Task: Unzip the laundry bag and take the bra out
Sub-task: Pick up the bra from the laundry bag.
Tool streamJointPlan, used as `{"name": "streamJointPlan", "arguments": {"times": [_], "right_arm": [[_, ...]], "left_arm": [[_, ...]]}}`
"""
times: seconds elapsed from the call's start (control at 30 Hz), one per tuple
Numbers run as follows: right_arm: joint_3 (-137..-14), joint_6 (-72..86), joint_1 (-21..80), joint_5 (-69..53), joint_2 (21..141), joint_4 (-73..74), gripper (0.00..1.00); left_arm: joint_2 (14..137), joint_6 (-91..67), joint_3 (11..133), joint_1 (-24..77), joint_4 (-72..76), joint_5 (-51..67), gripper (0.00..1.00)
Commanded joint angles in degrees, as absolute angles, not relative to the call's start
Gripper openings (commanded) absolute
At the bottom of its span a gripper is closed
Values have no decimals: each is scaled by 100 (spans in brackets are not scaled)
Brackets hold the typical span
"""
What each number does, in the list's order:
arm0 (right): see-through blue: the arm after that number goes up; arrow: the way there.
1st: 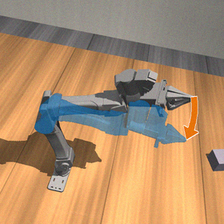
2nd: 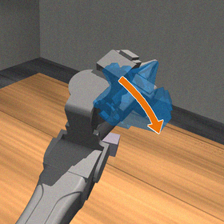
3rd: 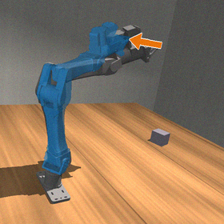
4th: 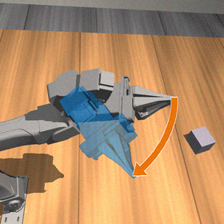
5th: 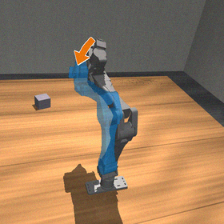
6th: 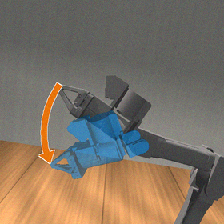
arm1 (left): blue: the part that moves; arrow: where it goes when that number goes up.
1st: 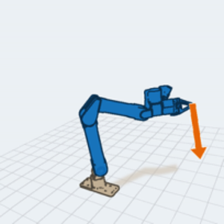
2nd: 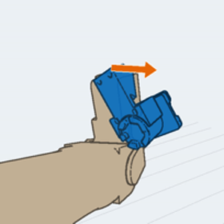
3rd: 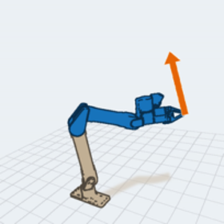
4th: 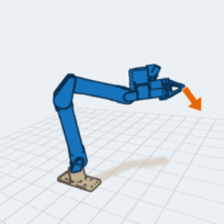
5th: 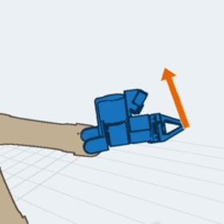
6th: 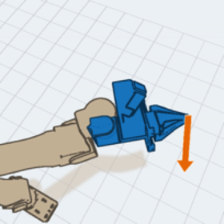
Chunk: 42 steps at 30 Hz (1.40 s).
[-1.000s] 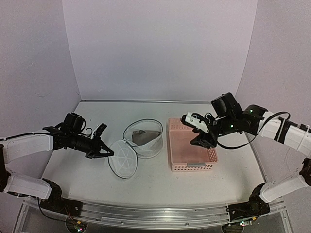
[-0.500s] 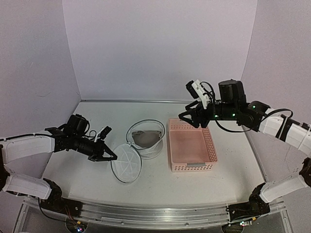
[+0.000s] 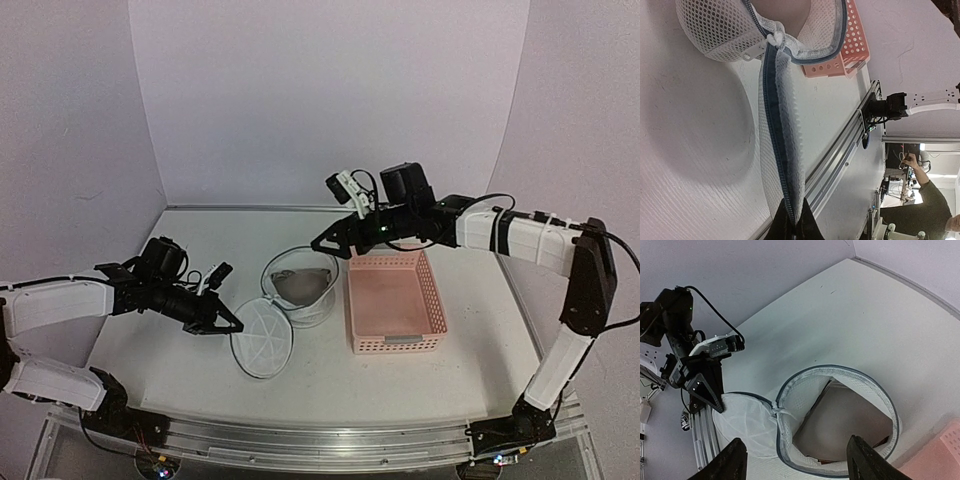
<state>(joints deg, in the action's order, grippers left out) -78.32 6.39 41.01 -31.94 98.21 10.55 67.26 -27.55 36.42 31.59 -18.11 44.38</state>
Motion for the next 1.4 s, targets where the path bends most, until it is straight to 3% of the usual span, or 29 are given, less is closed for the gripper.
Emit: {"name": "streamJointPlan", "arguments": {"times": [0.0, 0.43, 0.67, 1.03, 1.2, 1.37], "right_arm": [[-8524, 702, 4404, -2720, 10257, 1296, 70], [-10069, 918, 4866, -926, 11828, 2956, 70], [-10476, 857, 5025, 262, 12337, 3521, 74], [-10547, 853, 5166, 130, 12743, 3524, 76], [-10531, 862, 5227, 207, 12862, 3566, 69], [-10536, 854, 5228, 426, 12926, 3649, 51]], "left_arm": [[6716, -2802, 3935, 3206, -1767, 4334, 0], [6636, -2755, 3858, 3217, -1769, 4298, 0], [6657, -2701, 3815, 3220, -1775, 4348, 0], [6663, -2621, 3823, 3226, -1777, 4382, 0], [6697, -2610, 3831, 3226, -1778, 4394, 0], [6697, -2602, 3847, 3226, -1784, 4403, 0]]}}
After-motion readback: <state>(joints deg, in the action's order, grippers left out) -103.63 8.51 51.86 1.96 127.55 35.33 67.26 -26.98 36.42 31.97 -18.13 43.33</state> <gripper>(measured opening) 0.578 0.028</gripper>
